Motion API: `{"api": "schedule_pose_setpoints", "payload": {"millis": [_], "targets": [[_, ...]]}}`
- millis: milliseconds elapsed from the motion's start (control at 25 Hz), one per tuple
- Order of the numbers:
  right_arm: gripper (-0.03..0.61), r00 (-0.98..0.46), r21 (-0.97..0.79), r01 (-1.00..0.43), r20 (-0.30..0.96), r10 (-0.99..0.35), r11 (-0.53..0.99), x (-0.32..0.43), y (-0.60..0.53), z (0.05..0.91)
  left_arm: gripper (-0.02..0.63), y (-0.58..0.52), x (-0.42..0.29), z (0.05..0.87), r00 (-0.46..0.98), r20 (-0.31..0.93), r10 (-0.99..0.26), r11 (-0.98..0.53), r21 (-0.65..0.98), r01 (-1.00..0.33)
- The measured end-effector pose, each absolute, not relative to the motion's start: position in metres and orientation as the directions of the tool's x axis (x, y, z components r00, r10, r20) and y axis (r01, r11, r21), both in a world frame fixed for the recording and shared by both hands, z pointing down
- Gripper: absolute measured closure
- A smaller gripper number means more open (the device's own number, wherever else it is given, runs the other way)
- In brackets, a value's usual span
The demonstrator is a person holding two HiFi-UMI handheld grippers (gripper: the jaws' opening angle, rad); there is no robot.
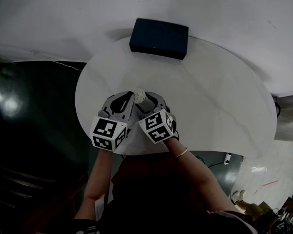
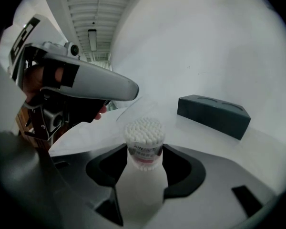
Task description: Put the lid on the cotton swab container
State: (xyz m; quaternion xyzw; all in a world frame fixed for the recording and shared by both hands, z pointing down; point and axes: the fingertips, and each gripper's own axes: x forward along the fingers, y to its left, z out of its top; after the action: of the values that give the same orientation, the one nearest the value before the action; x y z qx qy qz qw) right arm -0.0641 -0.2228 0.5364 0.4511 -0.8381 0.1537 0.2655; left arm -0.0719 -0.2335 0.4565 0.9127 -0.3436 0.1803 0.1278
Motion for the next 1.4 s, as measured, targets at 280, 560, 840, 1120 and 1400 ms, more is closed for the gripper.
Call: {"api": "schedule_pose_setpoints", "payload": {"millis": [280, 560, 840, 1120, 1400], "targets": [[0.337, -0.458, -0.024, -0.837, 0.579, -0.675, 0.547, -0.064, -0.223, 0.536, 0.589, -0.242, -0.052, 0.463, 0.702, 0.464, -0.54, -0.761, 0.087, -0.643], [0.337, -0.461, -0.024, -0.835, 0.576, -0.676, 0.549, -0.063, -0.223, 0.536, 0.589, -0.244, -0.043, 0.474, 0.696, 0.507, -0.509, -0.77, 0.093, -0.631], [0.339, -0.463, -0.023, -0.833, 0.575, -0.675, 0.552, -0.063, -0.222, 0.536, 0.589, -0.244, -0.04, 0.481, 0.684, 0.546, -0.483, -0.775, 0.097, -0.625], [0.339, -0.468, -0.026, -0.83, 0.575, -0.671, 0.557, -0.063, -0.221, 0.537, 0.589, -0.244, -0.039, 0.485, 0.673, 0.57, -0.471, -0.776, 0.096, -0.624], [0.339, -0.474, -0.036, -0.829, 0.574, -0.667, 0.559, -0.064, -0.221, 0.537, 0.589, -0.244, -0.038, 0.488, 0.669, 0.582, -0.462, -0.775, 0.101, -0.624]]}}
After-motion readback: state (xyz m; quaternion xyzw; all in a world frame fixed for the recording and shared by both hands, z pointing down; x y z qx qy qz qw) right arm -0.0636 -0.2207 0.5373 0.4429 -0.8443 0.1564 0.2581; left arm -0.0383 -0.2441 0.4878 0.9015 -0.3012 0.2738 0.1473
